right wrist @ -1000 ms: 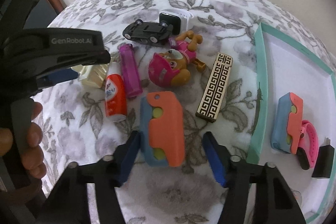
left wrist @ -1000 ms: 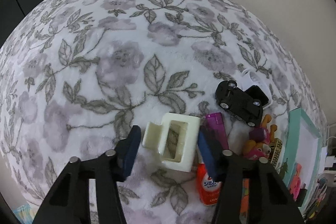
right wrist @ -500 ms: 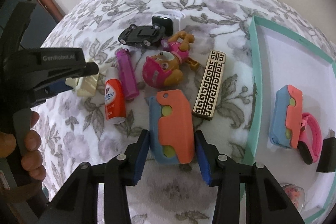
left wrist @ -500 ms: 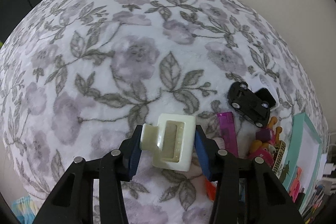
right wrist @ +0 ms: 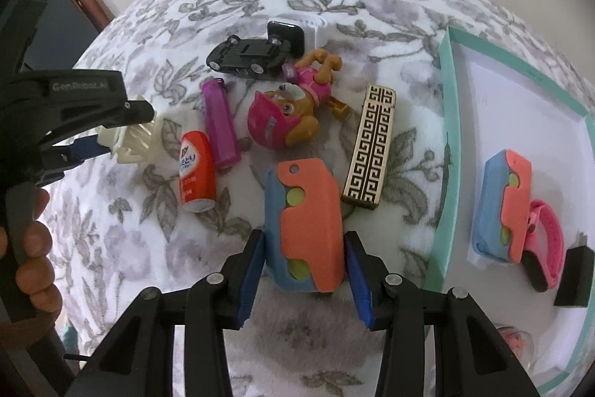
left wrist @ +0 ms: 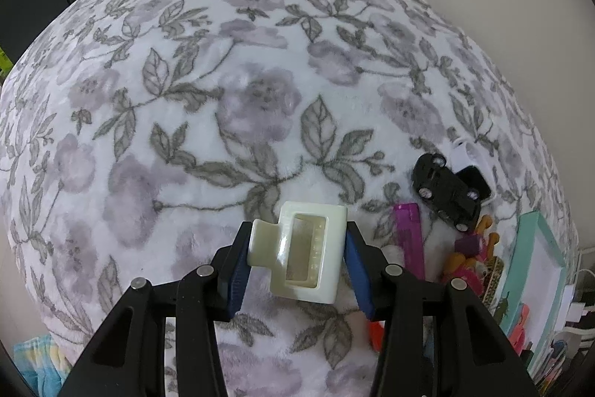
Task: Organize rigid objects
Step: 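Grasp the cream hair clip with the left gripper while the right grasps the pink-blue block, then carry the hair clip and pink-blue block over the tray, then lower both items into the tray and open both grippers, then withdraw both grippers from the tray toward the remaining toys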
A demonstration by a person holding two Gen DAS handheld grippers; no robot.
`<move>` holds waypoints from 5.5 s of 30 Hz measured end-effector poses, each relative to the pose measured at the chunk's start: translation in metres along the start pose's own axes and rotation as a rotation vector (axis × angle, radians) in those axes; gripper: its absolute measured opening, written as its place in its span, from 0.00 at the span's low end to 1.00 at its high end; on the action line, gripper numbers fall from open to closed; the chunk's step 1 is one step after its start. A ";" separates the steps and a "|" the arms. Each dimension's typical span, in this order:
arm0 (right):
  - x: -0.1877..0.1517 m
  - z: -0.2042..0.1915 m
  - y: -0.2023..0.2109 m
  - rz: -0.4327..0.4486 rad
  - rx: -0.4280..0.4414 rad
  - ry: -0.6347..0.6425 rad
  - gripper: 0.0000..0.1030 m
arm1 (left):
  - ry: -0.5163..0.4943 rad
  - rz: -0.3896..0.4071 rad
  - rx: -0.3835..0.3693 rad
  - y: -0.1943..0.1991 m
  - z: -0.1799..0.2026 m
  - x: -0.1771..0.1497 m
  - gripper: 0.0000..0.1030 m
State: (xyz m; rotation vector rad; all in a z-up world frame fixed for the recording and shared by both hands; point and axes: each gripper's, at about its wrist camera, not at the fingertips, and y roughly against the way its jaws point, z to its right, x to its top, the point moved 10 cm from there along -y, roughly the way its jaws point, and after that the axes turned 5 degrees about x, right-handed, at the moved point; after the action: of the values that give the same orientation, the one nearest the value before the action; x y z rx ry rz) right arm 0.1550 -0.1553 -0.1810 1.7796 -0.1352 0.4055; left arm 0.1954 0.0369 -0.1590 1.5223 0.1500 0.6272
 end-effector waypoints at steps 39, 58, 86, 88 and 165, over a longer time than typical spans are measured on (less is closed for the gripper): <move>0.005 -0.006 0.005 0.022 -0.067 0.042 0.43 | -0.039 0.007 0.000 -0.009 0.009 0.004 0.47; 0.050 0.054 0.113 0.293 0.013 -0.171 0.43 | -0.203 0.294 -0.264 0.117 0.098 0.017 0.47; 0.013 0.221 0.096 0.256 -0.178 -0.430 0.43 | -0.560 0.191 -0.254 0.056 0.290 -0.067 0.48; 0.010 0.225 0.092 0.248 -0.180 -0.441 0.43 | -0.561 0.185 -0.251 0.050 0.292 -0.069 0.48; 0.033 0.200 0.143 0.341 -0.270 -0.357 1.00 | -0.403 0.261 -0.120 0.115 0.195 -0.015 0.95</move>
State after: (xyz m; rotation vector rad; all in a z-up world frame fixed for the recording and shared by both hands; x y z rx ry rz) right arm 0.1820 -0.3793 -0.0772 1.5458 -0.7198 0.2904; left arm 0.2409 -0.1501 -0.0394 1.5322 -0.3932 0.5106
